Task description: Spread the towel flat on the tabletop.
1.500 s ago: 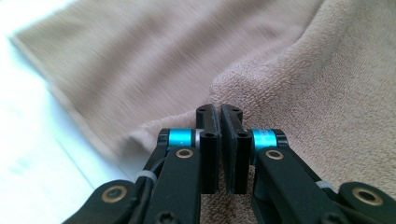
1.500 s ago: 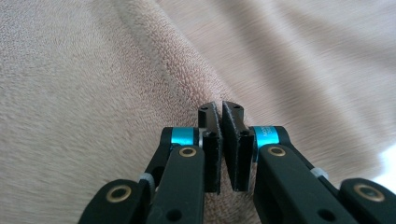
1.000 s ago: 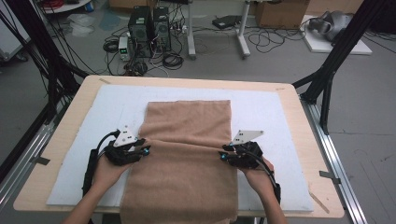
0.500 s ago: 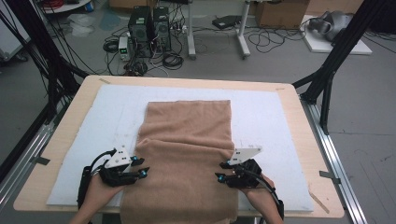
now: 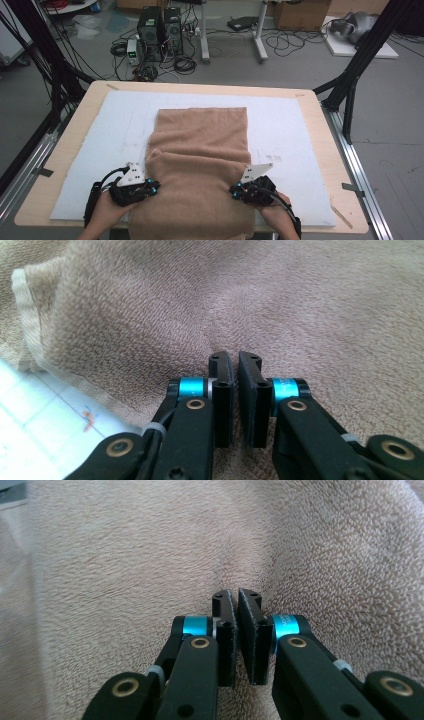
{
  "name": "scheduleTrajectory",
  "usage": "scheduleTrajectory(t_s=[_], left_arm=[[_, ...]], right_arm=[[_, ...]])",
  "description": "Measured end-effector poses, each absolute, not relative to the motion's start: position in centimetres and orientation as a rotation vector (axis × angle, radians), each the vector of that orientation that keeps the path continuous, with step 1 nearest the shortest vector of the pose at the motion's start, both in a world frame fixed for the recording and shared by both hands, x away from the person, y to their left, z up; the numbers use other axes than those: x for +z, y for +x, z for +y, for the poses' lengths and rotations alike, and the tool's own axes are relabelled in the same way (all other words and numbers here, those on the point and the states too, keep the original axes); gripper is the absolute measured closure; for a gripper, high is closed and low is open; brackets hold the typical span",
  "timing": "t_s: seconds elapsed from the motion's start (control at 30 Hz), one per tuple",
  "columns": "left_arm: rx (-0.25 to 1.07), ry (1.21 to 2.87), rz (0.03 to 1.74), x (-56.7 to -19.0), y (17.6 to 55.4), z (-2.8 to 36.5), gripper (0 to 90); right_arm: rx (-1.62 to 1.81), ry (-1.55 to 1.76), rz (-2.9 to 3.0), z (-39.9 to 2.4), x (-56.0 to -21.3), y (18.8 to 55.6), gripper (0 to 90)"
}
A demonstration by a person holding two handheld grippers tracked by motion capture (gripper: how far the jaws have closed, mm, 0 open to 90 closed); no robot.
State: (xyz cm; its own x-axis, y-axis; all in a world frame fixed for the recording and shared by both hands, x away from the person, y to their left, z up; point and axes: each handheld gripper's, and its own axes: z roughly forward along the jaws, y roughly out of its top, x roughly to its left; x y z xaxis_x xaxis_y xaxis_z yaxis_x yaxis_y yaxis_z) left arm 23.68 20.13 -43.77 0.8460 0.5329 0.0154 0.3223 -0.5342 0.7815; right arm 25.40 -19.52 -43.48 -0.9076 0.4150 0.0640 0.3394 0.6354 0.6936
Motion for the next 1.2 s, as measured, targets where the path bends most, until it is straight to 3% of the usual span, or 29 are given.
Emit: scheduleTrajectory(t_s=[0.27,0.3,0.37,0.53,0.8,0.9,0.97,1.0,1.1,1.2], left_arm=[[0.278,2.148,0.513,-39.7,17.8,21.6,83.7],[0.273,2.146,0.510,-39.3,17.3,21.8,79.8],[0.300,2.136,0.519,-38.7,16.9,22.1,62.7],[0.344,2.108,0.570,-39.4,19.1,22.2,57.4],[0.351,2.130,0.687,-43.1,23.8,21.2,55.6],[0.327,2.168,0.698,-44.0,24.2,21.0,56.0],[0.320,2.186,0.688,-44.6,24.2,20.9,61.8],[0.316,2.166,0.692,-44.7,24.0,20.9,64.0],[0.305,2.171,0.668,-44.6,23.9,20.9,82.8],[0.326,2.190,0.647,-44.4,23.6,20.8,85.3]], right_arm=[[1.258,0.490,2.751,-19.8,-39.7,19.2,83.8],[1.284,0.479,2.753,-19.9,-39.3,18.6,79.7],[1.354,0.485,2.730,-20.2,-38.4,18.2,72.4],[1.242,0.503,2.656,-20.3,-38.0,20.3,63.8],[1.092,0.650,2.698,-20.4,-41.9,25.4,60.3],[1.054,0.687,2.736,-20.6,-43.2,25.5,60.2],[1.076,0.694,2.721,-20.8,-43.8,25.1,62.3],[1.100,0.702,2.703,-21.0,-44.0,25.0,64.8],[1.142,0.712,2.700,-21.2,-44.2,24.9,81.9],[1.133,0.679,2.726,-21.0,-44.0,24.6,86.3]])
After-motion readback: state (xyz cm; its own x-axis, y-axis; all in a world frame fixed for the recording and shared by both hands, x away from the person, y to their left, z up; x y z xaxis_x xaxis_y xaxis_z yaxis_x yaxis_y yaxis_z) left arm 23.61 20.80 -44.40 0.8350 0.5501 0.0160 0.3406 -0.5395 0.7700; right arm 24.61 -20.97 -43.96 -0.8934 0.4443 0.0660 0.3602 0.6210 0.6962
